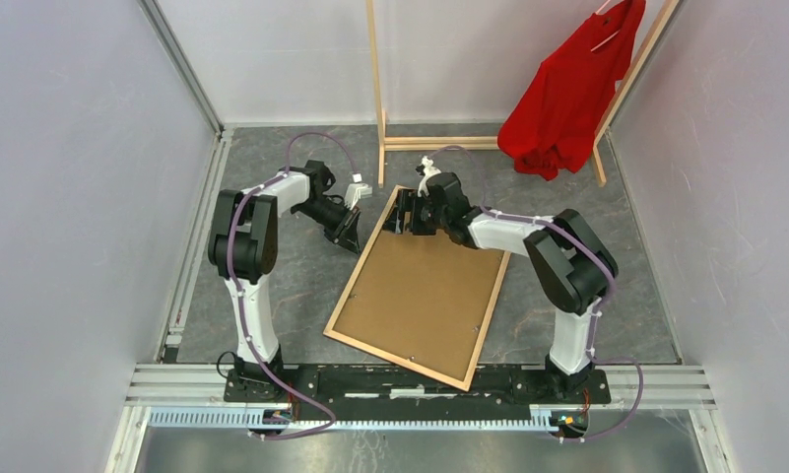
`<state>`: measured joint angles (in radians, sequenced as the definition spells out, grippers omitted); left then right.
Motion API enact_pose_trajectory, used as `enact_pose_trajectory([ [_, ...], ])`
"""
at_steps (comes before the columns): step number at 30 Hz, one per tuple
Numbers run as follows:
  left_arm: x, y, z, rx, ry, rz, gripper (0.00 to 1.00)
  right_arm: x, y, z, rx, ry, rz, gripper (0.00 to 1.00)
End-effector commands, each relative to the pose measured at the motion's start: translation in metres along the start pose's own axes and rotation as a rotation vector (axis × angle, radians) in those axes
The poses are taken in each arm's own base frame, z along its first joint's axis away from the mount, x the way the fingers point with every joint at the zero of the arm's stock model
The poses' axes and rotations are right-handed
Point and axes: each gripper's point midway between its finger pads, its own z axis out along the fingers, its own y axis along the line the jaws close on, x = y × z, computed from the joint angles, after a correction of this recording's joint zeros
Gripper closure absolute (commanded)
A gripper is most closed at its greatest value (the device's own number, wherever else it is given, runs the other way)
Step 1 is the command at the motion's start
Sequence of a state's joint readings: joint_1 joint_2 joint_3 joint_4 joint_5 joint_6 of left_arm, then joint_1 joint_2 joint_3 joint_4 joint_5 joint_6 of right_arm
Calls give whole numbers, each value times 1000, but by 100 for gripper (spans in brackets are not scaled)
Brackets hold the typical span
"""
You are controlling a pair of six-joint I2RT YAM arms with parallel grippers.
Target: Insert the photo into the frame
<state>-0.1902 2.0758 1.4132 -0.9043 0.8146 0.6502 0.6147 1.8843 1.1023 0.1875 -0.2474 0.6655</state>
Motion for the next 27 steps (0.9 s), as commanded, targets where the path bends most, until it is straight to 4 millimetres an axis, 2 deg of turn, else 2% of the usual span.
enact_pose_trajectory([
  [1,-7,-1,4,28,-22,-9,77,-19,13,18,-48,-40,7,24],
  [12,-9,-1,4,26,-33,-7,80,-9,10,42,-76,-12,61,26],
  [27,-13,-2,-1,12,-45,29,82,-2,14,56,-121,7,142,30],
])
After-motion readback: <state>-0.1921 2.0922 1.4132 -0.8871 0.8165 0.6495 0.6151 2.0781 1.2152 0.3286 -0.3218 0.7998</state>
